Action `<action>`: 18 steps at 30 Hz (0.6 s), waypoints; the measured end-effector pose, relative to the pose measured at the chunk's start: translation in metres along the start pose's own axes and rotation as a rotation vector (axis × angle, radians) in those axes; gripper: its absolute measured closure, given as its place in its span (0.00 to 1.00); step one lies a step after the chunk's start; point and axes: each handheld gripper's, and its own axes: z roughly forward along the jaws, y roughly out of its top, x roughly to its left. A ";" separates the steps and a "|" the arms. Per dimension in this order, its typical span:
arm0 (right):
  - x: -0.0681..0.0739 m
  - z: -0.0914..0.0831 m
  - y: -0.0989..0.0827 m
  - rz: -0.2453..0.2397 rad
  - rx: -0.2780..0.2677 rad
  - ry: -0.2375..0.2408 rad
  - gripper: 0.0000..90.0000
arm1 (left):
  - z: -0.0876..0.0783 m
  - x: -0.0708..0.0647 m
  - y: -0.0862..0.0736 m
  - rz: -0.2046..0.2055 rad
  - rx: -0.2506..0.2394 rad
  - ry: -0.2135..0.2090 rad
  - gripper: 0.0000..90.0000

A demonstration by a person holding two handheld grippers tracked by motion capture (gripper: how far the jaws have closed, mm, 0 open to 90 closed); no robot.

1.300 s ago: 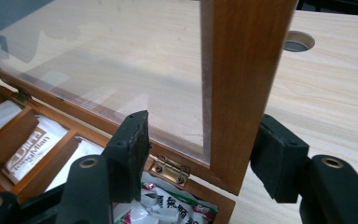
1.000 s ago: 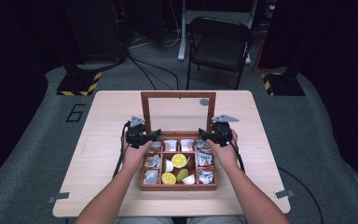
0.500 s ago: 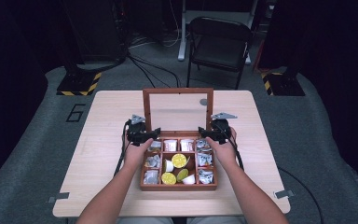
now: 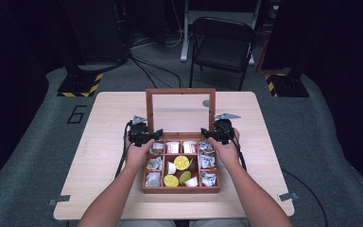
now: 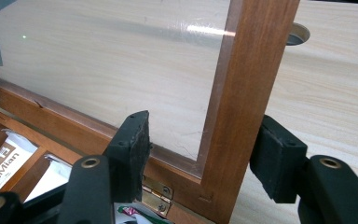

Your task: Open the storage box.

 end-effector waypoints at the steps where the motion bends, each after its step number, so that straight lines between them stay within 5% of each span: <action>1: 0.000 0.000 0.002 0.005 0.014 0.000 0.46 | 0.000 0.000 0.000 0.000 0.001 -0.002 0.41; 18: -0.007 0.004 0.010 0.024 0.093 0.035 0.47 | 0.005 0.006 0.009 -0.040 0.071 -0.030 0.41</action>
